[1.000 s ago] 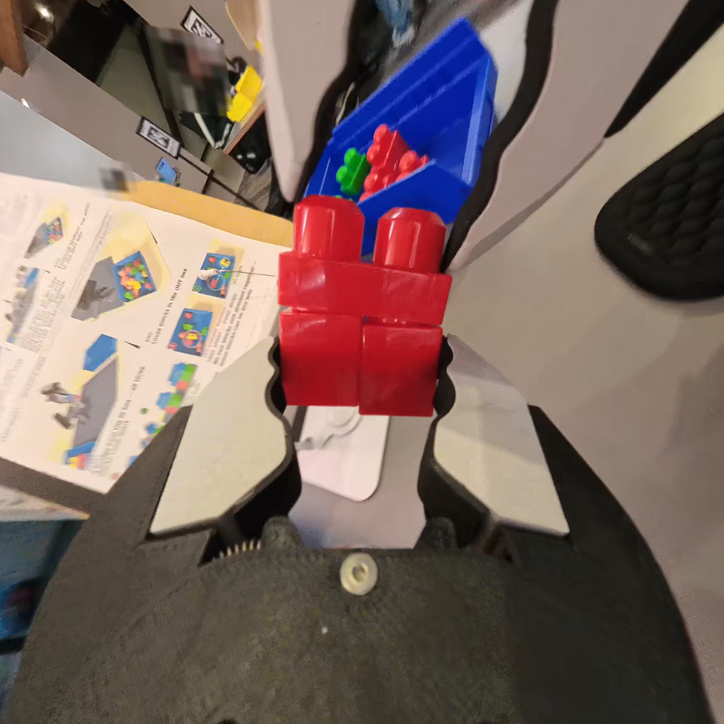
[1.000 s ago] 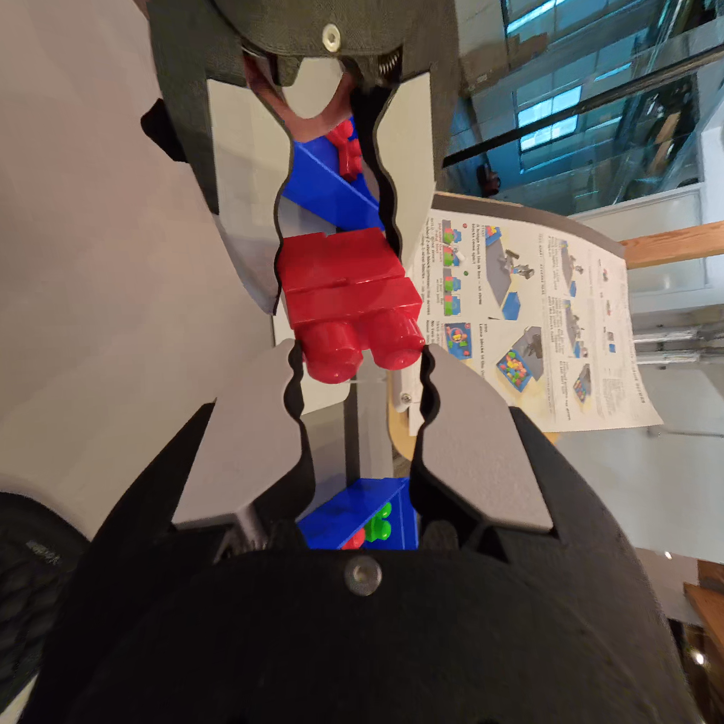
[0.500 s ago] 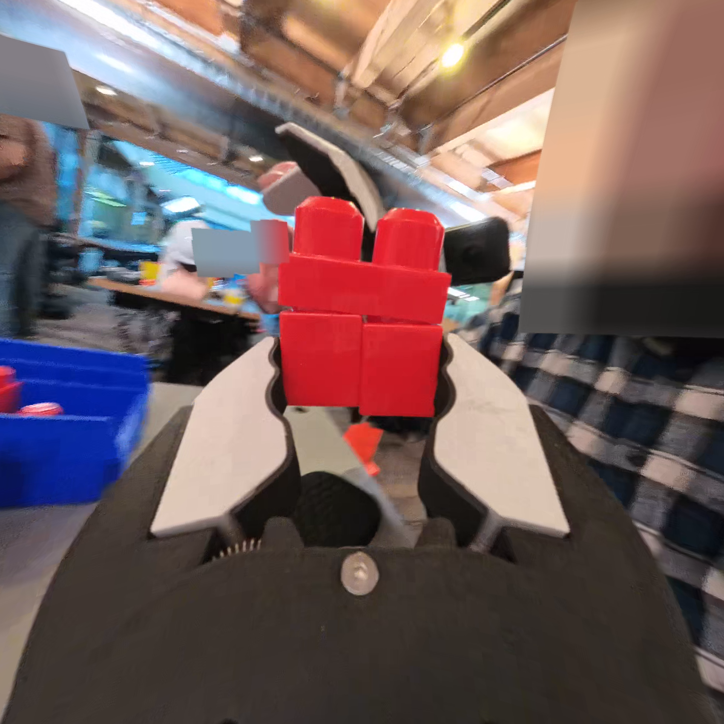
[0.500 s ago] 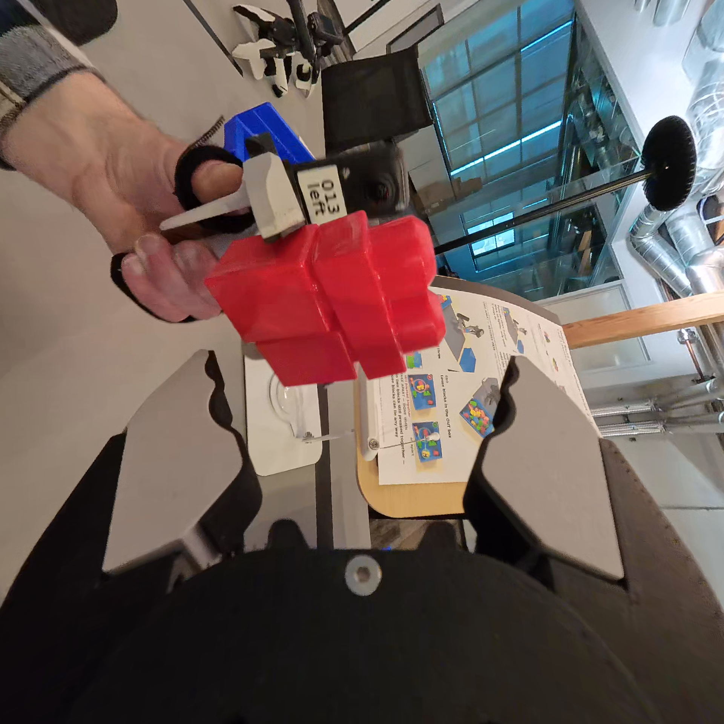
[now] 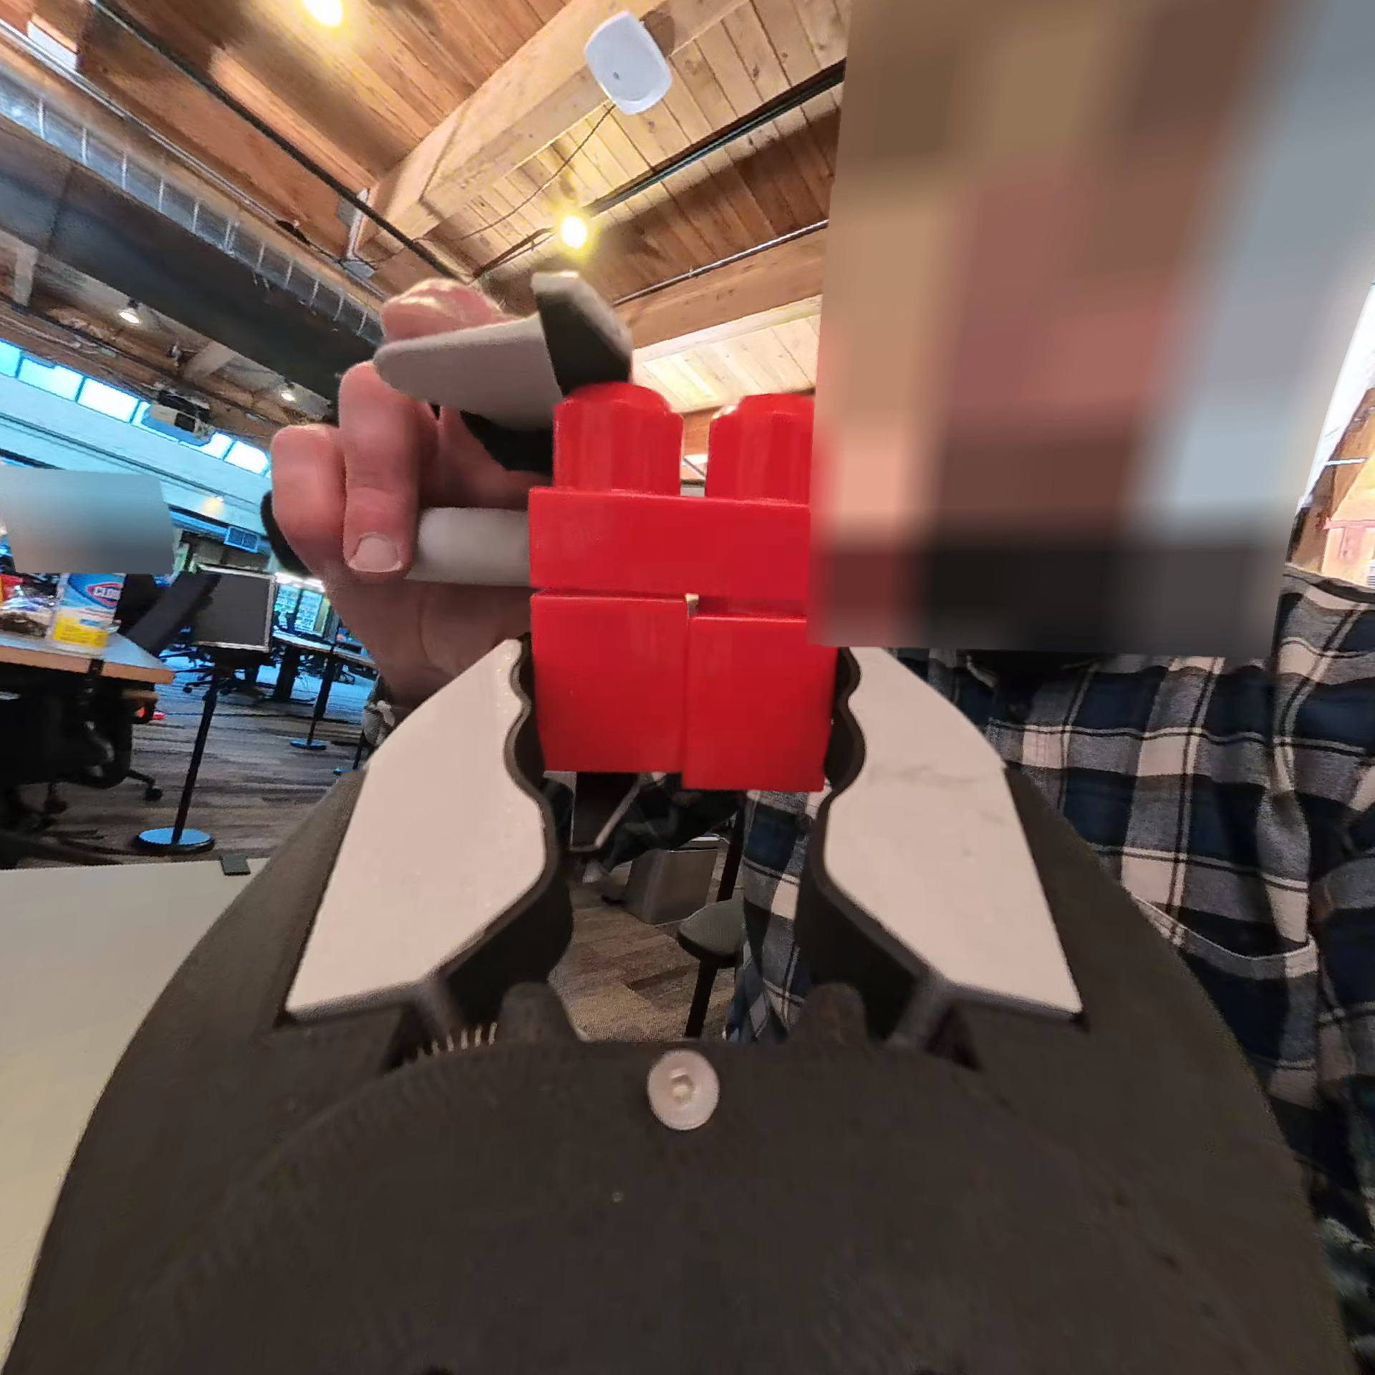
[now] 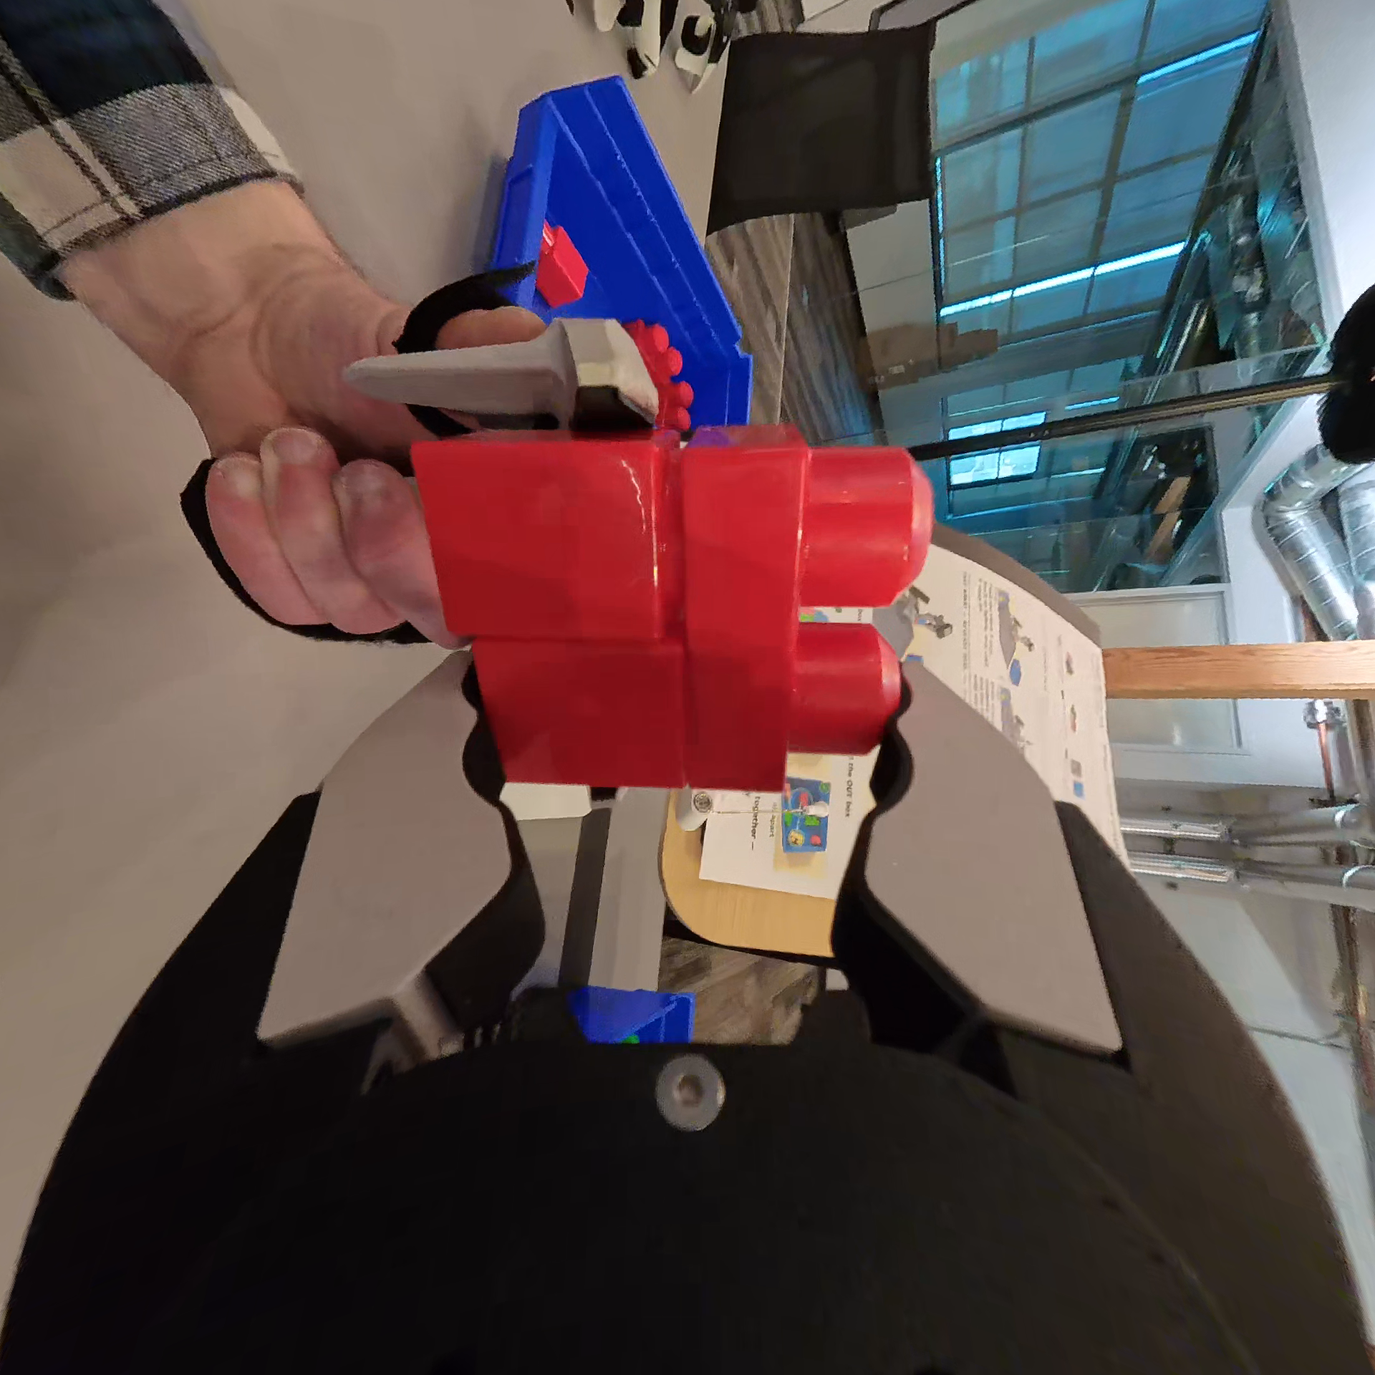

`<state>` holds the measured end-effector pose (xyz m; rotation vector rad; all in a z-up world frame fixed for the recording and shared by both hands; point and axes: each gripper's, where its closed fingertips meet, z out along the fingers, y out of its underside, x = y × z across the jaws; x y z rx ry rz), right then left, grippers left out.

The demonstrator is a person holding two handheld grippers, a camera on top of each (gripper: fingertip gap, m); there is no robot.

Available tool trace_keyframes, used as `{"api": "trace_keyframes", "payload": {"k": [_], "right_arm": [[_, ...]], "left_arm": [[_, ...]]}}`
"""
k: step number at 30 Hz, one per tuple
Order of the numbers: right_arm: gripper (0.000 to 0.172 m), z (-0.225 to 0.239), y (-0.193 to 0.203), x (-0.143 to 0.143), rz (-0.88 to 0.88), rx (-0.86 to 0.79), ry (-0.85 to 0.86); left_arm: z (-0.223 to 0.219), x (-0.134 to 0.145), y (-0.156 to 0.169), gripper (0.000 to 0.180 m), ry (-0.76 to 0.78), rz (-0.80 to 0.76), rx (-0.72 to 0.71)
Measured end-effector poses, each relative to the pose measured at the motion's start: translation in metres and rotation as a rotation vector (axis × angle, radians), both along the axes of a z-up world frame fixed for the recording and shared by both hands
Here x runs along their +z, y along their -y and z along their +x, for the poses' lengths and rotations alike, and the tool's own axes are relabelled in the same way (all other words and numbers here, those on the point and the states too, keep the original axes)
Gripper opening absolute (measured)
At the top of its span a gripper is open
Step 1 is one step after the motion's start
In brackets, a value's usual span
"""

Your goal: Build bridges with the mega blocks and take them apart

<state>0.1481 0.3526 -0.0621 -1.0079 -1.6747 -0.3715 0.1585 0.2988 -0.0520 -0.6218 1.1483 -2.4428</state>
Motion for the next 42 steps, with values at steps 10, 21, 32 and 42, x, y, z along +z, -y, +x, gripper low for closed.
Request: {"api": "trace_keyframes", "payload": {"k": [10,21,32,42], "right_arm": [[0.098,0.009,-0.004,-0.010,-0.093,-0.042,0.023],[0.105,-0.011,0.017,-0.005,-0.026,0.008,0.107],[0.104,-0.006,0.011,-0.016,-0.100,-0.024,0.144],[0.079,0.010,0.030,0.003,-0.559,0.114,-0.035]], "left_arm": [[0.007,-0.006,-0.003,0.074,0.014,-0.048,-0.012],[0.013,-0.006,0.001,0.074,-0.018,-0.053,-0.067],[0.016,-0.012,-0.003,0.074,0.012,-0.081,-0.062],[0.012,-0.026,0.002,0.074,-0.021,-0.049,-0.129]]}}
